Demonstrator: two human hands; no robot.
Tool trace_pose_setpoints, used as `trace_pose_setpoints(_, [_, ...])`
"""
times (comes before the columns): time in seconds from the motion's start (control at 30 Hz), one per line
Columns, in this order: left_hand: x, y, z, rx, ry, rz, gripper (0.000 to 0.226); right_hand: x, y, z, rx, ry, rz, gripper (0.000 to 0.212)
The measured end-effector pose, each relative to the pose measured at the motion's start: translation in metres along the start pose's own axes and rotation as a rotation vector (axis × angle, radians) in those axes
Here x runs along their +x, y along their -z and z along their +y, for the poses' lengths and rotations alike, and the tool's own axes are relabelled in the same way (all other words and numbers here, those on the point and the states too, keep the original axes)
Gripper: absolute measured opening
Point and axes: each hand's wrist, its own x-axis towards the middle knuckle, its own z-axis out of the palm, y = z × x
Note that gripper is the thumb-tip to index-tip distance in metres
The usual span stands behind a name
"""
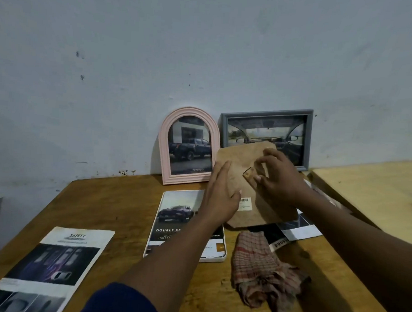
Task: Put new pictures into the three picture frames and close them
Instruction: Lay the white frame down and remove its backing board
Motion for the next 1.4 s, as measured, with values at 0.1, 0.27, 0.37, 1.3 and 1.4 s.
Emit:
trace_pose_setpoints(0.1, [-0.001,-0.012,-0.001,0.021,-0.016,-0.065,0.087,-0.006,-0.001,0.015,-0.013,-0.022,-0.02,0.04])
trace_pose_setpoints(0.27, [-0.003,-0.017,-0.008,0.119,0.03,-0.175,0.087,-0.014,-0.012,0.027,-0.017,-0.059,-0.091,0.035])
trace_pose_setpoints(0.37, [-0.006,-0.012,-0.011,0.192,0.052,-0.248,0.089,-0.017,-0.025,0.029,-0.036,-0.08,-0.161,0.032])
trace_pose_setpoints(1.3, [-0.047,0.08,-0.093,0.244,0.264,-0.022,0.068,-0.026,-0.087,-0.082,-0.005,-0.087,-0.342,0.065])
trace_pose_setpoints(1.4, [-0.067,0.094,-0.112,0.238,0.309,-0.053,0.064,-0.029,-0.114,-0.09,-0.131,-0.046,-0.404,0.075])
